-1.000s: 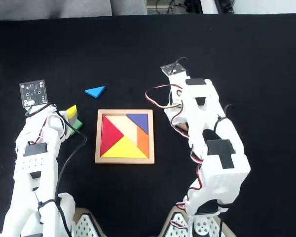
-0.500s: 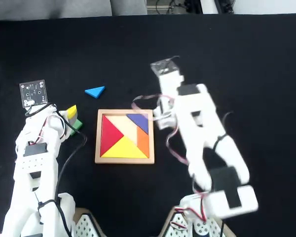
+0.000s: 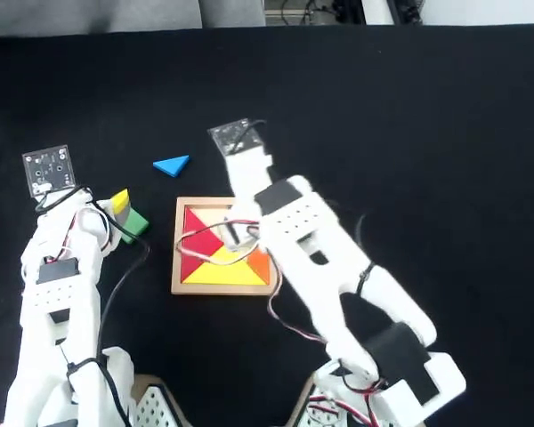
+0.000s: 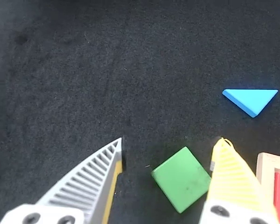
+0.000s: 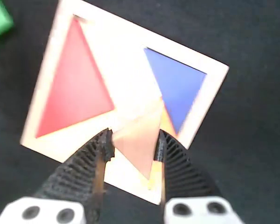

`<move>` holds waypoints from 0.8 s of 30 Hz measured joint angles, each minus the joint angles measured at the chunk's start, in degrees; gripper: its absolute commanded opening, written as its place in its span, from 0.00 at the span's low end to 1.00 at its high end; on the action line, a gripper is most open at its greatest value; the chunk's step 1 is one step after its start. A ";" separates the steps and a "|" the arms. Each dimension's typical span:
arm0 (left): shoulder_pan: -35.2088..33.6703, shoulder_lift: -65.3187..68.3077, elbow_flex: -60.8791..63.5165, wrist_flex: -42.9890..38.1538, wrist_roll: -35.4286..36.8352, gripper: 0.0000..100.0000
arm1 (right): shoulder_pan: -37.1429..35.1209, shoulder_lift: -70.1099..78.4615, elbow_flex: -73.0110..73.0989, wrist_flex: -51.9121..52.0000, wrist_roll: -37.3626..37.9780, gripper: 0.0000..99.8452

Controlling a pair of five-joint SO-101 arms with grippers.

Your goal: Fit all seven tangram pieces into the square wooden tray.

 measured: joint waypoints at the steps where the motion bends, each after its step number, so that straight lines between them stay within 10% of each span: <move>1: 0.00 0.00 0.00 0.00 0.00 0.30 | -0.62 0.00 0.00 -0.35 -0.88 0.07; 24: 0.00 0.00 0.00 0.00 0.00 0.30 | -0.97 12.84 -2.90 -6.95 -10.73 0.07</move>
